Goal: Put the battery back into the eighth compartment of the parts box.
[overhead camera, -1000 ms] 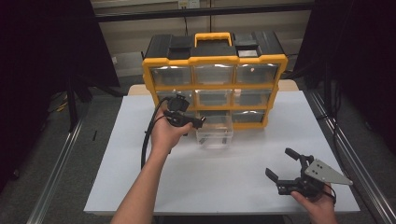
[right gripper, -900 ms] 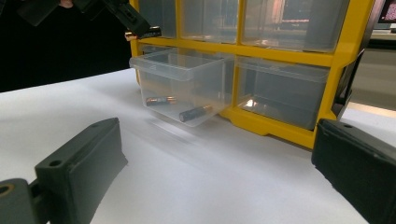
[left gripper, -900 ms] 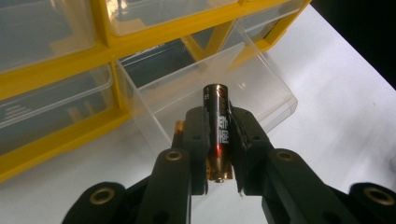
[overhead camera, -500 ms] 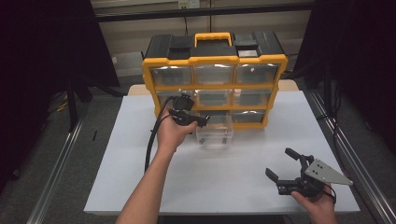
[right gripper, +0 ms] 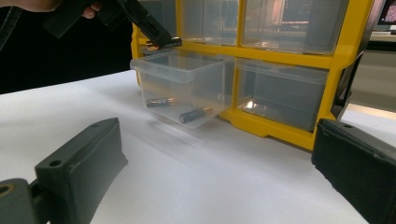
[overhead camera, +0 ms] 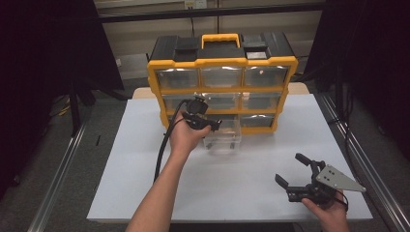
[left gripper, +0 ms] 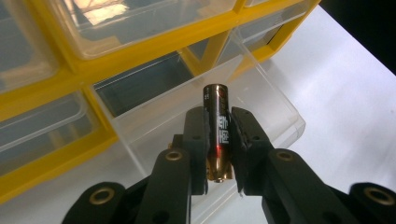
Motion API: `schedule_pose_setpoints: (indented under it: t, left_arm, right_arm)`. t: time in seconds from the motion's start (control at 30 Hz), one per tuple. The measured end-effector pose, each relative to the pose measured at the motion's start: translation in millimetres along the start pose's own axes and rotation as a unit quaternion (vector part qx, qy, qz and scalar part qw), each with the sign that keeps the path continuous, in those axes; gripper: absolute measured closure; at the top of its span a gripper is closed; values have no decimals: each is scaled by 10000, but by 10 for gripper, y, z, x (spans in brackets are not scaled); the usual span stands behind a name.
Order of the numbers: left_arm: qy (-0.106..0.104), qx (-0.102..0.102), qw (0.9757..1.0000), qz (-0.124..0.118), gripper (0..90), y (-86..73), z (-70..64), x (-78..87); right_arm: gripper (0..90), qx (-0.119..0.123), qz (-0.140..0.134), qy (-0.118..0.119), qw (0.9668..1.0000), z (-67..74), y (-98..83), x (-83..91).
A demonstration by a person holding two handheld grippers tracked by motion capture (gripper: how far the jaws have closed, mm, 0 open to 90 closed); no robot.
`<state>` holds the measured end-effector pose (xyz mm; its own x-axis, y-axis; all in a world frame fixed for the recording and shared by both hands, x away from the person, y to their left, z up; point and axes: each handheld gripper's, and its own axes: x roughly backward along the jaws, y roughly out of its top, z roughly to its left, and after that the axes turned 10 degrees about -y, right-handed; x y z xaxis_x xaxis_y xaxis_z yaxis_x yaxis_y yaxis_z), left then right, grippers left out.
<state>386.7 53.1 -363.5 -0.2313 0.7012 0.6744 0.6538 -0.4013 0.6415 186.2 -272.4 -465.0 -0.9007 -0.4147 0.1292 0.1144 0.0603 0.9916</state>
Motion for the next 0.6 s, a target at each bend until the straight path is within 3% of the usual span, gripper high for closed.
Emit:
schedule_pose_setpoints:
  t: [0.17,0.2,0.27,0.3,0.47,0.5,0.53,0.57,0.6]
  left_arm:
    - [9,-120,9999,71,774,0,0,-58]
    - [6,-17,10000,-24,774,-3,-15,-81]
    - [-18,-105,9999,35,774,2,3,-96]
    - [-30,-26,10000,-91,774,0,-3,-122]
    - [28,-25,10000,-60,772,-2,35,-160]
    - [25,-20,10000,-81,761,-9,47,-164]
    - [-3,-140,9998,-171,708,-20,69,-149]
    - [-58,-24,9996,-293,663,-26,61,-159]
    - [-19,-37,9997,-259,665,-23,63,-152]
  right_arm:
    - [16,-26,-22,10,10000,1,-1,1]
    - [16,-33,-17,12,10000,0,-1,2]
    - [16,-38,-26,12,10000,-3,-2,1]
    - [16,-37,-27,10,10000,-5,-2,0]
    - [16,-32,-47,13,10000,2,3,8]
    - [16,-25,-46,11,10000,1,2,8]
    - [16,-34,-40,18,10000,0,1,8]
    - [16,-45,-32,15,10000,0,0,10]
    - [16,-52,-29,3,10000,1,-1,8]
